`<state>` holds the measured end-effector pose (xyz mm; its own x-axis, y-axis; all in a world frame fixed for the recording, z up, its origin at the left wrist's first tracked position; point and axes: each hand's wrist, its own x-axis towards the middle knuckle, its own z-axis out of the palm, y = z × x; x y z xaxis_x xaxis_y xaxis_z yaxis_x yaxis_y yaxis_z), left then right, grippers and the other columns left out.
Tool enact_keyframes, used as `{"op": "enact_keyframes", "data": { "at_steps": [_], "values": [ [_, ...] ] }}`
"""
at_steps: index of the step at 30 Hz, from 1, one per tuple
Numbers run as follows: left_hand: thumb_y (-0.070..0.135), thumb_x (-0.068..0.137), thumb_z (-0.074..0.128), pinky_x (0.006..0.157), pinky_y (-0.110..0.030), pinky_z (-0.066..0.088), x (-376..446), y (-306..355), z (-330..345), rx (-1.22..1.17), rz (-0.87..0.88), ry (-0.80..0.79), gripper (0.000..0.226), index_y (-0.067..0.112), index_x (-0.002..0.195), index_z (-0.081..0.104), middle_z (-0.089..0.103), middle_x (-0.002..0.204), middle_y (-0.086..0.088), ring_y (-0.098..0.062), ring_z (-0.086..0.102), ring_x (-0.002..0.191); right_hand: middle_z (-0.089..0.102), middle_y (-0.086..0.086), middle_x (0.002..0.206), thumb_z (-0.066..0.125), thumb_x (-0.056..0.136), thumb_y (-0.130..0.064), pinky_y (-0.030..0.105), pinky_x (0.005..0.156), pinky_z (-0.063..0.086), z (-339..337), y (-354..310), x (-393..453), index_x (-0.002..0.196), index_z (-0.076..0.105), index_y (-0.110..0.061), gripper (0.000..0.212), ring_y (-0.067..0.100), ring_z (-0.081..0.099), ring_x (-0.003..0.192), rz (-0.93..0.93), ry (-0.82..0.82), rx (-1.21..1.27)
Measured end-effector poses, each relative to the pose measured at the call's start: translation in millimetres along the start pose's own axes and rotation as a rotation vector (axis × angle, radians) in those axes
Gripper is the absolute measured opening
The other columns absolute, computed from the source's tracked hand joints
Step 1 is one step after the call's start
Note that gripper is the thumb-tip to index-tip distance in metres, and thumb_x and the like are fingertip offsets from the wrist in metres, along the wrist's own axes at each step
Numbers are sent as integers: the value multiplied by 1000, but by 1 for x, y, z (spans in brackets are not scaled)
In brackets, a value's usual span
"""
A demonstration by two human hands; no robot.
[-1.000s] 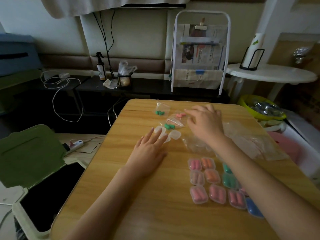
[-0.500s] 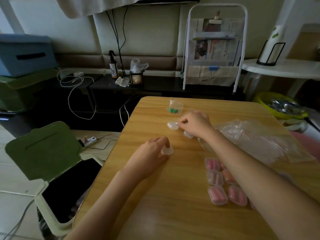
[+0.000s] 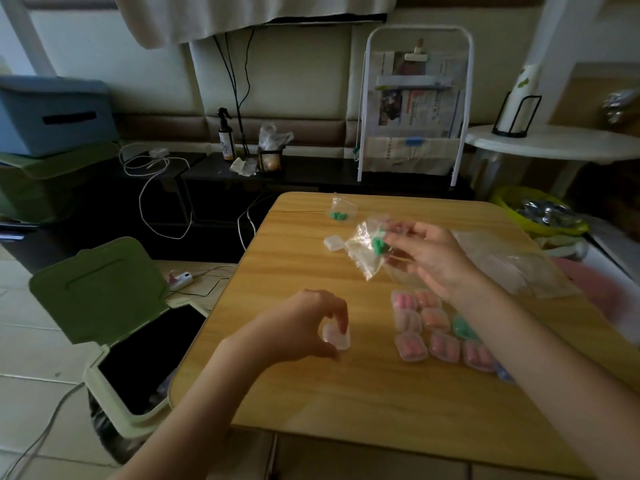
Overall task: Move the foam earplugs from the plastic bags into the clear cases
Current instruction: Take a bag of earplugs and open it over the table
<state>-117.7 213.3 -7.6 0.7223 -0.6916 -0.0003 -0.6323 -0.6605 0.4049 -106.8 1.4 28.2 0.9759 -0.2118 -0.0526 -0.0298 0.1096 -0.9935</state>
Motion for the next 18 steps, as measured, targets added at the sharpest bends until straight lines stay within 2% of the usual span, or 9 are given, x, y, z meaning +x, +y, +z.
{"op": "enact_keyframes", "data": {
  "at_steps": [1, 3, 5, 7, 10, 14, 18],
  "values": [
    [34, 74, 75, 94, -21, 39, -4, 3, 0, -2, -5, 17, 30, 28, 99, 60, 51, 111, 17, 0, 44, 105, 69, 14, 102, 65, 84, 1, 28, 66, 59, -4, 0, -12, 105, 63, -7, 22, 18, 70, 78, 10, -5, 67],
    [45, 73, 71, 93, -21, 41, -7, 12, -2, -101, -51, 185, 31, 29, 96, 58, 50, 113, 15, -2, 47, 105, 69, 15, 94, 61, 86, 3, 27, 64, 59, -10, 2, -35, 103, 61, -9, 21, 19, 70, 73, 33, -35, 162],
    [49, 76, 65, 86, -22, 49, -8, 23, -4, -354, -175, 375, 35, 26, 102, 57, 56, 108, 12, -3, 55, 99, 70, 17, 95, 59, 87, 3, 28, 65, 59, -13, 3, -55, 107, 58, -11, 24, 22, 70, 75, 55, -78, 208],
    [45, 80, 64, 83, -26, 54, -8, 32, -4, -698, -284, 372, 42, 16, 110, 59, 65, 104, 4, -10, 64, 95, 69, 18, 100, 57, 86, 5, 28, 64, 59, -15, 6, -69, 112, 55, -12, 31, 25, 71, 79, 54, -126, 257],
    [21, 86, 64, 80, -30, 58, -13, 41, -3, -1086, -340, 357, 20, 4, 97, 64, 72, 95, -12, -22, 70, 90, 67, 18, 110, 54, 86, 10, 31, 67, 60, -18, 14, -81, 118, 52, -11, 38, 30, 70, 88, 60, -147, 291],
    [9, 87, 63, 70, -25, 58, -14, 39, -7, -1156, -312, 519, 15, -3, 96, 64, 71, 86, -14, -20, 71, 79, 68, 19, 109, 57, 85, 8, 30, 64, 59, -21, 21, -86, 115, 55, -9, 34, 28, 71, 89, 114, -117, 180],
    [11, 87, 65, 69, -24, 58, -6, 40, -2, -1045, -330, 587, 7, 4, 90, 64, 73, 80, -7, -13, 70, 72, 70, 15, 101, 61, 86, 0, 44, 69, 54, -27, 24, -85, 116, 59, -12, 32, 29, 68, 82, 230, -192, 63]
  ]
}}
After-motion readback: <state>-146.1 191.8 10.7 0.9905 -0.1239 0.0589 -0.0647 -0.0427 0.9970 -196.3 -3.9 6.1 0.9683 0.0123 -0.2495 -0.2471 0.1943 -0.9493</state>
